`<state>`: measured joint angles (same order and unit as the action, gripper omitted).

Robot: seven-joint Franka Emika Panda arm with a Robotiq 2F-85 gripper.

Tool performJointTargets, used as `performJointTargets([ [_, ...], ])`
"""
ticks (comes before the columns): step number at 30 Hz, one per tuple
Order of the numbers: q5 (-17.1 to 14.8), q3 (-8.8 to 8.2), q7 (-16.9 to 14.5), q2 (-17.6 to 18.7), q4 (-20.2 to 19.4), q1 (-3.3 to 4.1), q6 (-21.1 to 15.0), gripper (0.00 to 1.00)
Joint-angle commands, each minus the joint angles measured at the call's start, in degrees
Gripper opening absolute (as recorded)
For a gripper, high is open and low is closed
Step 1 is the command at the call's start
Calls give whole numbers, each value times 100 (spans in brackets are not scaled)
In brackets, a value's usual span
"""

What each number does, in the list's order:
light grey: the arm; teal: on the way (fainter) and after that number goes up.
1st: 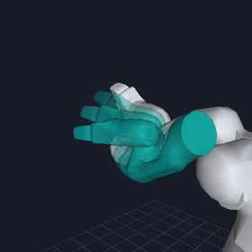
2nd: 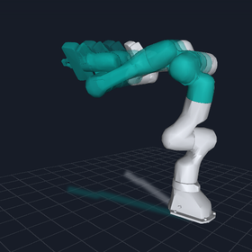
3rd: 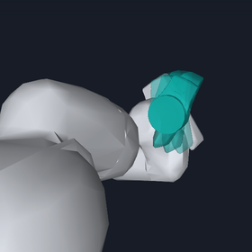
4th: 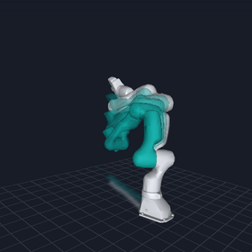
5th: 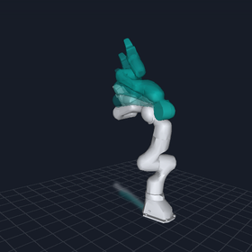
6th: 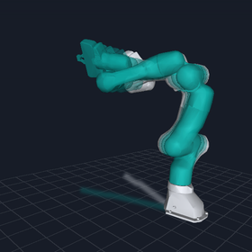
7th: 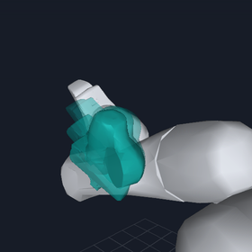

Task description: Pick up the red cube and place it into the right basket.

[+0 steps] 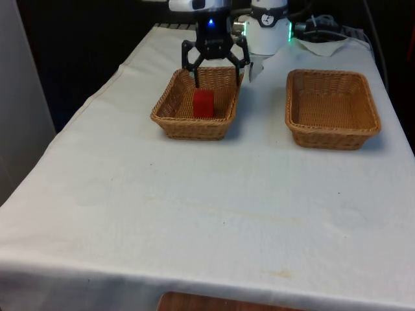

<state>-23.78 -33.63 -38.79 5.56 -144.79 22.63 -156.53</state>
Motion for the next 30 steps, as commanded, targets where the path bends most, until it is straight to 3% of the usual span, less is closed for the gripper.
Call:
performJointTargets([
  [1, 183, -17, 212, 17, 11, 52, -29, 100],
  [4, 355, 149, 481, -115, 23, 40, -46, 100],
  [5, 223, 149, 315, -166, 6, 0, 6, 100],
  [6, 395, 189, 544, -138, 29, 34, -46, 100],
  [11, 510, 390, 768, -189, 97, 23, -103, 100],
  [12, 395, 395, 647, -252, 80, 0, -17, 100],
  [13, 510, 413, 773, -183, 109, 17, -120, 100],
  [21, 516, 561, 733, -126, 155, 11, -361, 100],
  [22, 413, 579, 659, -206, 132, 0, -264, 100],
  [30, 647, 625, 751, -29, 172, 17, -619, 100],
])
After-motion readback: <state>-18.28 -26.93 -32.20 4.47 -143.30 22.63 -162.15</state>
